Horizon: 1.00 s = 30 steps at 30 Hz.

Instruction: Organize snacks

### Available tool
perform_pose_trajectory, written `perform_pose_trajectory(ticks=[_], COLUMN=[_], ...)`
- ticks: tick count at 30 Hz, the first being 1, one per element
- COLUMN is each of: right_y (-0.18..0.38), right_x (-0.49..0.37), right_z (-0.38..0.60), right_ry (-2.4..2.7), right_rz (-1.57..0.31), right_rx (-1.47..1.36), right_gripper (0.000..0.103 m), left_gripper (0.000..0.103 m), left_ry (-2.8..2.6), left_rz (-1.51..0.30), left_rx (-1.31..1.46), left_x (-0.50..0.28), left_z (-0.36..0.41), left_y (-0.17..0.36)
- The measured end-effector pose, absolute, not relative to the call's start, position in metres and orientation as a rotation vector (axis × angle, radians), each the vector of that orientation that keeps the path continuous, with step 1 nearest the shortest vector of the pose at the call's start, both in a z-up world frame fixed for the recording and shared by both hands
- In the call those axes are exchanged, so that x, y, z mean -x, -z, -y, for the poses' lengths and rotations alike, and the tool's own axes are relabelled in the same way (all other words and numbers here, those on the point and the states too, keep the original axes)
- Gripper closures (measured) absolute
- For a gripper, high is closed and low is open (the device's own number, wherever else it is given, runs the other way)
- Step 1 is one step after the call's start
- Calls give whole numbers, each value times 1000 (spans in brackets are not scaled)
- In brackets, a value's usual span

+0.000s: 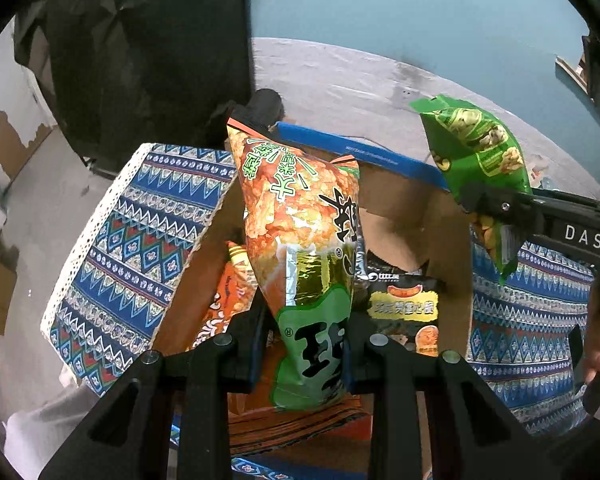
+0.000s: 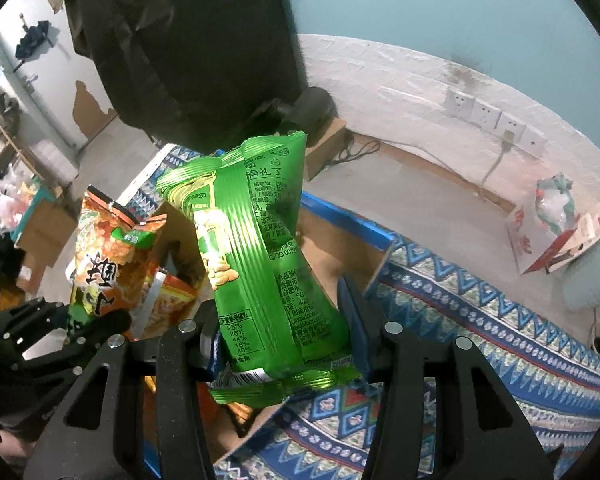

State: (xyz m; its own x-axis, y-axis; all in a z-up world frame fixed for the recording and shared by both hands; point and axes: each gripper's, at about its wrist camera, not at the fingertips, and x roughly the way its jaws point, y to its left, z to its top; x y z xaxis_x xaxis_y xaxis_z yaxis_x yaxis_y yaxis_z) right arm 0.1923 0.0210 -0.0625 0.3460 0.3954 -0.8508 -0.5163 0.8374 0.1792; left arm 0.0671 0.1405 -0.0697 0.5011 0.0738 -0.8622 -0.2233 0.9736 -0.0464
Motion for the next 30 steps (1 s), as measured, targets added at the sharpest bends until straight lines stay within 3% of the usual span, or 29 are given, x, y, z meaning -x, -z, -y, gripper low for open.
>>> perform_pose_trajectory(ticks=[2,4,6,9,14,18,30], right_y=[66,68,69,71,75,79,62], right_x=[-194,-194,-195,-195,-194,-197,-188], right_z=[-24,-28,-31,-35,-40,-44,-31], right_ry=[-598,-603,-606,-615,-627,-647,-643], right_rz=[-1072,-1079,-1083,-1087,-1096,-1115,-1087], right_rx=[126,122,118,117,122,116,72], right_gripper=[55,55,55,55,55,54,38], left_gripper=[71,59,41,30,23,23,21], left_ry=[-198,-213,-229,-255,-284,-288,-278], left_rz=[-1042,-1056,-1055,-1049,-1055,-1059,-1039], left_rx=[158,161,163,144,117,116,126], left_x=[-68,-69,-67,-66,-65,-64,-57], left_z=[-143,-145,-146,-146,-147,-149,-147], left_y=[71,73,73,70,69,67,55])
